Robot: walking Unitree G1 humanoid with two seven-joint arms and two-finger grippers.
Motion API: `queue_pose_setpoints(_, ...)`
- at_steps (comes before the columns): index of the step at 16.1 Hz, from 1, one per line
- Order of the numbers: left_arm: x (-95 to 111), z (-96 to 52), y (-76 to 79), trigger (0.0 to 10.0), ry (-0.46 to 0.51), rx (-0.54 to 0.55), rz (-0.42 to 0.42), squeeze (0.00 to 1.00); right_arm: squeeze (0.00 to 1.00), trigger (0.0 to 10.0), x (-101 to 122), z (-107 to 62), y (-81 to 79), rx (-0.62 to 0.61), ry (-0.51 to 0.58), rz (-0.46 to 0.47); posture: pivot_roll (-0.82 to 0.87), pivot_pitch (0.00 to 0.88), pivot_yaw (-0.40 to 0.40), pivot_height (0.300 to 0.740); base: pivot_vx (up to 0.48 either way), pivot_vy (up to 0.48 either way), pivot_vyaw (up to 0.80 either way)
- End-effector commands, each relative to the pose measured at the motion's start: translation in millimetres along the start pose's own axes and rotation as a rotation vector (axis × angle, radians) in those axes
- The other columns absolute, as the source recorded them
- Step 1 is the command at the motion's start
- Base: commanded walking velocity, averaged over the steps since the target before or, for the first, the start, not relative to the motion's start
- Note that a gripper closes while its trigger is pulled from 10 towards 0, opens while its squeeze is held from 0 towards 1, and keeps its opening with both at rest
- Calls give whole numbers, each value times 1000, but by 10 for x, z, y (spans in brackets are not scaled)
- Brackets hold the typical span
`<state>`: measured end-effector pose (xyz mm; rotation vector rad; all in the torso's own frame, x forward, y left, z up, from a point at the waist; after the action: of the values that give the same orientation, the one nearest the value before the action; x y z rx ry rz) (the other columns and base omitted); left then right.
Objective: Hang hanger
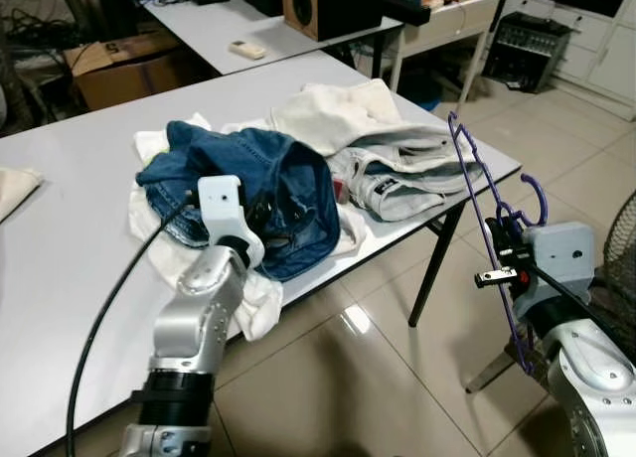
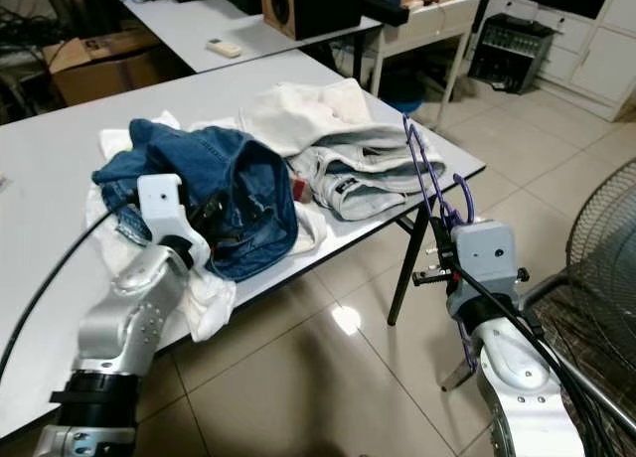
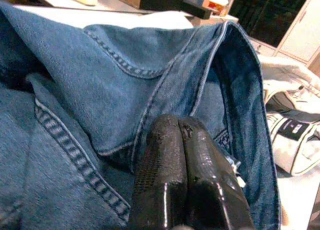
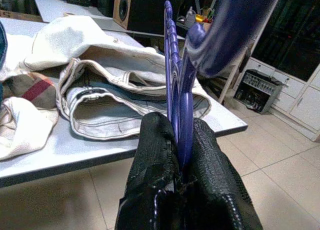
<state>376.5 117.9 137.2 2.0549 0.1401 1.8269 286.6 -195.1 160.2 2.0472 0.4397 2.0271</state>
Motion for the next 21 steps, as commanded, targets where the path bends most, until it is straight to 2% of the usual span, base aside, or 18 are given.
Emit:
queue_pose_setpoints(1,58,-30,-59,0,12,3,0,0,0,10000,24,30,3,-8,13,-6,-207,13,47,740,0,0,0)
queue_pose_setpoints(5,125,-45,-109,0,26,0,22,0,0,10000,21,38,-10,-7,13,-3,-202,11,48,740,0,0,0)
queue_pose_setpoints(6,155,-81,-54,78,37,-36,210,0,0,10000,17,35,-7,-8,13,-3,-202,11,48,740,0,0,0)
queue_pose_setpoints(7,154,-105,-21,2863,44,-57,341,0,0,10000,15,34,-6,-9,12,-2,-202,11,48,740,0,0,0)
queue_pose_setpoints(8,74,-196,108,10000,45,-156,458,365,0,10000,10,27,-6,-11,10,-1,-201,16,52,740,0,0,0)
queue_pose_setpoints(9,-9,-275,188,10000,34,-219,464,1000,0,10000,7,22,-7,-11,8,-1,-202,19,52,740,0,0,0)
queue_pose_setpoints(11,-128,-332,234,10000,-1,-257,492,1000,0,10000,4,21,-12,-10,7,-1,-202,19,52,740,0,0,0)
queue_pose_setpoints(13,-211,-313,270,10000,-17,-246,483,1000,0,10000,8,27,-19,-4,8,-3,-202,22,46,740,0,0,0)
queue_pose_setpoints(14,-300,-258,203,10000,-48,-191,505,1000,0,10000,12,30,-12,-5,9,-6,-205,22,47,740,0,0,0)
queue_pose_setpoints(17,-371,-157,161,10000,-79,-141,519,1000,0,10000,22,31,7,-8,12,-12,-220,20,46,740,0,0,0)
queue_pose_setpoints(20,-401,-92,46,10000,-113,-39,538,1000,0,10000,31,28,27,-11,14,-17,-225,19,46,740,0,0,0)
queue_pose_setpoints(21,-385,-64,48,10000,-109,-14,502,1000,0,10000,31,32,33,-12,14,-18,-222,18,43,740,0,0,0)
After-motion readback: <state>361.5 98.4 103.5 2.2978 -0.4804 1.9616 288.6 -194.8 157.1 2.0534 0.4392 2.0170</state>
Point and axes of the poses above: a point about 5 cm out from each wrist's last joint towards the gripper, its own z axis pointing out of the wrist towards the gripper, its own x axis along the axis of the wrist's last joint, y = z × x, the point moved 6 cm from there along z, pointing out of the wrist towards the gripper, and after that the axes turned 7 degrees about -z, right-handed, at the moved point
